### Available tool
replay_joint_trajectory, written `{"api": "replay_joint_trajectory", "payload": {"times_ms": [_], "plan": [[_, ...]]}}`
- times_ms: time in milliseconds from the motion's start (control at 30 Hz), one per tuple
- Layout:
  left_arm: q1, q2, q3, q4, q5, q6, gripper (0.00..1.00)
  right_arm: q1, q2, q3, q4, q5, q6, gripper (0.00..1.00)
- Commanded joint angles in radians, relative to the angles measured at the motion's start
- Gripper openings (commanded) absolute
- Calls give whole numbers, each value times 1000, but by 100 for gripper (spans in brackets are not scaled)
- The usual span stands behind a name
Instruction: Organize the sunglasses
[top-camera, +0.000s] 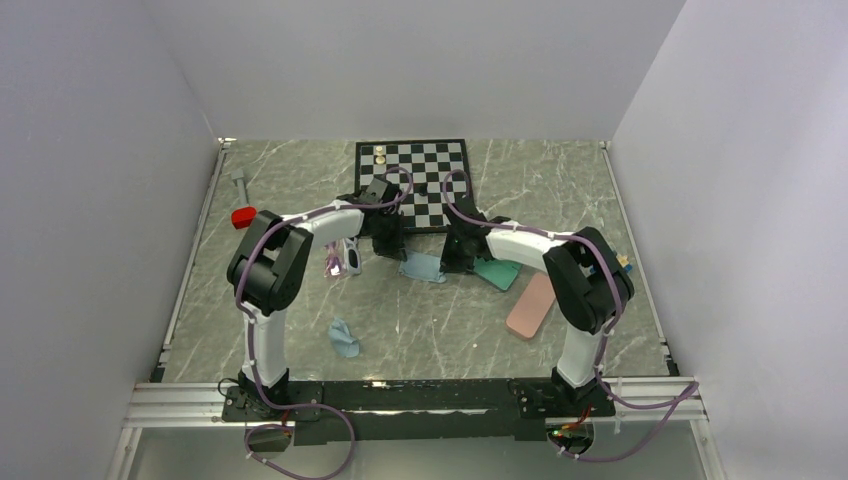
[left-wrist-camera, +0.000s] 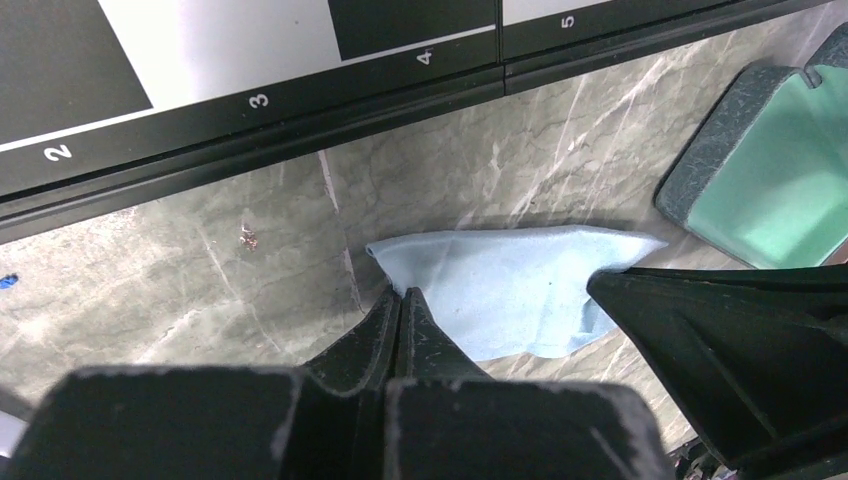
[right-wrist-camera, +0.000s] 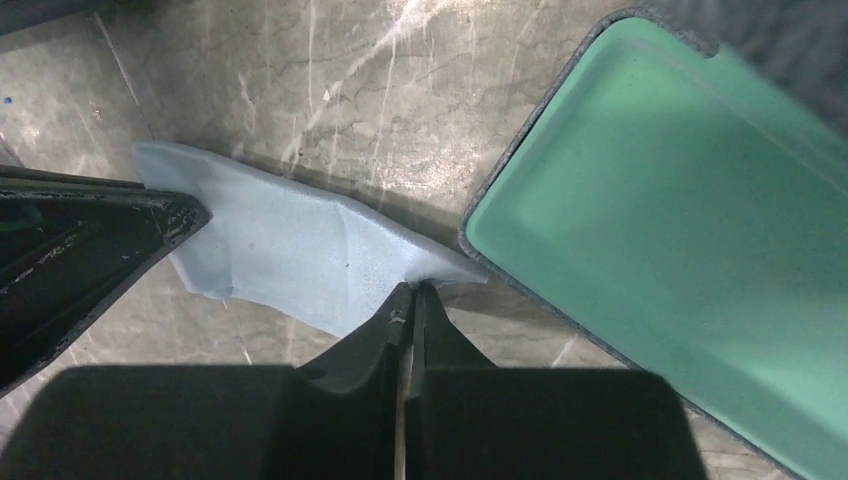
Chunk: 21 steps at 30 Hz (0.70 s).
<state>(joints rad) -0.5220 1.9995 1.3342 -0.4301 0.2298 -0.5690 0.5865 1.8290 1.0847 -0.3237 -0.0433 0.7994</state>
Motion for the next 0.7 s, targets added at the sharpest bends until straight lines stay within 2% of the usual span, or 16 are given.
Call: {"api": "replay_joint_trajectory", "payload": {"times_ms": [0,267,667], "plan": [[-26,-24,10,-21,-15,8,0,14,-35,-18,25,24,8,2],[-59,-70,30,34,16,32,0,15,-160,-61,7,99,8,0],[-133,-39,146,85,70,56,0,-31,-357,-169,-78,210,-1,0]]}}
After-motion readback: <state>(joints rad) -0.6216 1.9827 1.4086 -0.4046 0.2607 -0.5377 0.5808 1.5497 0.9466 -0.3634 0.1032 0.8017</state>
